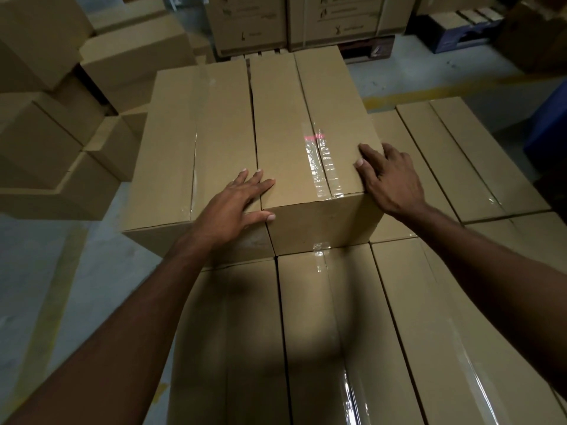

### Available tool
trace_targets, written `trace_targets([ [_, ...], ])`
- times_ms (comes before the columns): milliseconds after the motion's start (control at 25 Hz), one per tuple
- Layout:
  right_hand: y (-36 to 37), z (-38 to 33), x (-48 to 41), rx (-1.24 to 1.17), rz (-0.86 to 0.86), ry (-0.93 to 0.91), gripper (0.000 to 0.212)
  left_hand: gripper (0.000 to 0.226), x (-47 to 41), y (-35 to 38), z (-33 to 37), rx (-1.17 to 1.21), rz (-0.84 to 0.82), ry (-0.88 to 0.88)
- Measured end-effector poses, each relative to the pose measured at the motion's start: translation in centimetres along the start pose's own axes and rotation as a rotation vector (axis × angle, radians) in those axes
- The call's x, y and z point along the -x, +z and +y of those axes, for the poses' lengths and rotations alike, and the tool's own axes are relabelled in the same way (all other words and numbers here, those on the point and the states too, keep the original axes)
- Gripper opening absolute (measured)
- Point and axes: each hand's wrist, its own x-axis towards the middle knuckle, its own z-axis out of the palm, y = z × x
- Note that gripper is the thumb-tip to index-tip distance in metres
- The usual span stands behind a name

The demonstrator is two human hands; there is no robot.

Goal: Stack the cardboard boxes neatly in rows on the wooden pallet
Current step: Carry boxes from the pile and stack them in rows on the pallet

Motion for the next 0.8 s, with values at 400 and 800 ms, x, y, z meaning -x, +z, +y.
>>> trace_targets([
  [400,-2.5,-2.7,2.1,0.120,-0.147,0.013,0.045,0.092,0.4,0.1,3.0,-0.082,-0.020,-0.151],
  [800,-8.5,-9.2,17.6,-0.483,-0.053,0.008,0.045,0.054,12.8,-2.8,12.3,0.527,0.336,-0.241],
])
